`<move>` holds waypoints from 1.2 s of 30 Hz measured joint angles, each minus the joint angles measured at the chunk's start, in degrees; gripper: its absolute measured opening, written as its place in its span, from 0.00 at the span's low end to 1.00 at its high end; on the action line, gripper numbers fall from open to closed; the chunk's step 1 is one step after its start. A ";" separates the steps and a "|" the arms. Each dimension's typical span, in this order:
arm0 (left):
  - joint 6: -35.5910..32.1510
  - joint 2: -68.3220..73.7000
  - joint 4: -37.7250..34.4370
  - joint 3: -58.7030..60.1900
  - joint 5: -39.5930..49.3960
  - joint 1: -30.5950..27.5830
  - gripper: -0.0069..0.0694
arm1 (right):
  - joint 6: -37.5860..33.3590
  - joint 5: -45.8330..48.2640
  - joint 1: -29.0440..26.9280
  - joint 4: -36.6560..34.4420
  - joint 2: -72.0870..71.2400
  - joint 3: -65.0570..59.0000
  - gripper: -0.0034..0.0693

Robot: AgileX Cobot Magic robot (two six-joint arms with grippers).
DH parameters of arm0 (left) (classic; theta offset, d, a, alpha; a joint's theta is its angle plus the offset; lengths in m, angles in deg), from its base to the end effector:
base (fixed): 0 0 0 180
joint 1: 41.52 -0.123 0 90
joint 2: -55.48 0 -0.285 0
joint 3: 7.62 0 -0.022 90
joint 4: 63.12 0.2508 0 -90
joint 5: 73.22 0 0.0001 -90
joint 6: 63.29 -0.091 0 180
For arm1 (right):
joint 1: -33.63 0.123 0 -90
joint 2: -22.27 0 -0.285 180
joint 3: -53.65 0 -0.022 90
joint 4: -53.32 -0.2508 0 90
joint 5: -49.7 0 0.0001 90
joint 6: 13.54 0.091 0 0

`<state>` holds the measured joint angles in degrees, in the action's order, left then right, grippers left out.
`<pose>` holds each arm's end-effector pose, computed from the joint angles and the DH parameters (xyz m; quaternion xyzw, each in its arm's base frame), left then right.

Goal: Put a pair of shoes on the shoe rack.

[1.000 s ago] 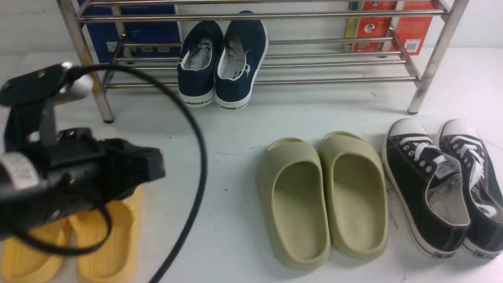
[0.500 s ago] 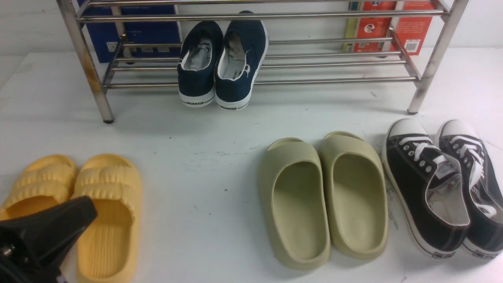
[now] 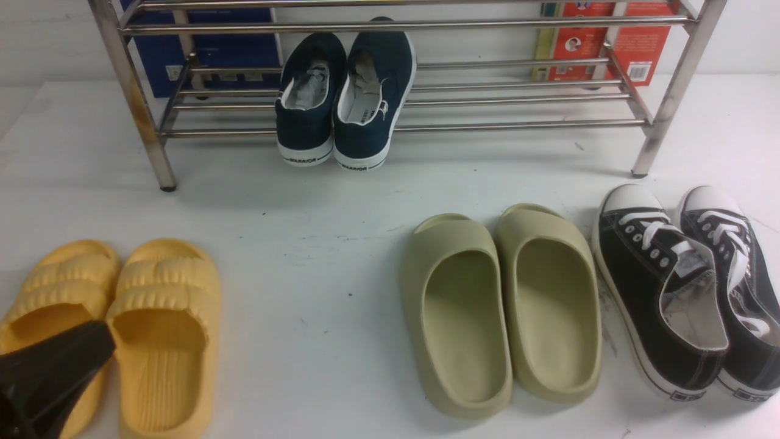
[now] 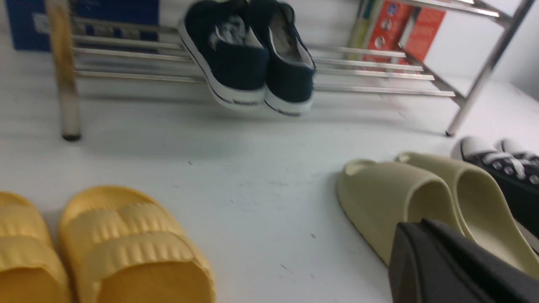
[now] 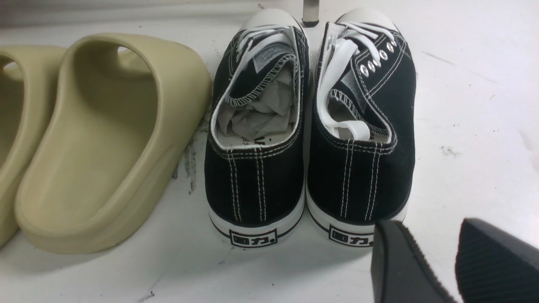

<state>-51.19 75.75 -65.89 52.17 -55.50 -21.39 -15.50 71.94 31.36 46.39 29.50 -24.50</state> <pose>0.0615 -0.0240 0.2743 0.0403 0.7523 -0.2023 0.6257 0.0523 0.0021 0.1736 0.0338 0.8055 0.0297 0.5909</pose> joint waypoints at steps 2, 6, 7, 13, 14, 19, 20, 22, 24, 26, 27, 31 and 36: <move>0.00 -4.19 0.50 2.11 -1.37 -3.47 0.07 | 0.00 0.00 0.00 0.00 0.00 0.00 0.39; 0.00 -11.12 -0.34 7.27 -3.06 -12.16 0.07 | 0.00 0.00 0.00 0.00 0.00 0.00 0.39; 0.00 -12.42 -1.39 9.21 -3.12 -14.50 0.07 | 0.00 0.00 0.00 0.00 0.00 0.00 0.39; 0.43 -13.10 -3.87 17.09 -3.01 -18.12 0.07 | 0.00 0.00 0.00 0.00 0.00 0.00 0.39; 1.01 -13.10 -3.94 18.09 -2.89 -18.10 0.07 | 0.00 0.00 0.00 0.00 0.00 0.00 0.39; 4.01 -13.10 -3.93 19.06 -1.01 -18.10 0.07 | 0.00 0.00 0.00 0.00 0.00 0.00 0.39; 4.01 -13.10 -3.94 19.06 -0.84 -18.10 0.07 | 0.00 0.00 0.00 0.00 0.00 0.00 0.39; 4.08 -13.10 -3.87 19.11 2.20 -18.10 0.07 | 0.00 0.00 0.00 0.00 0.00 0.00 0.39; 4.14 -13.10 -3.87 19.16 3.82 -18.10 0.07 | 0.00 0.00 0.00 0.00 0.00 0.00 0.39; 4.15 -13.10 -3.87 19.16 4.85 -18.10 0.07 | 0.00 0.00 0.00 0.00 0.00 0.00 0.39; 4.15 -13.10 -3.87 19.16 4.88 -18.10 0.07 | 0.00 0.00 0.00 0.00 0.00 0.00 0.39; 4.20 -13.10 -3.87 19.16 5.14 -18.10 0.07 | 0.00 0.00 0.00 0.00 0.00 0.00 0.39; 4.22 -13.10 -3.87 19.16 5.14 -18.10 0.07 | 0.00 0.00 0.00 0.00 0.00 0.00 0.39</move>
<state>-46.98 62.65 -69.76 71.33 -50.36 -39.49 -15.50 71.94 31.36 46.39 29.50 -24.50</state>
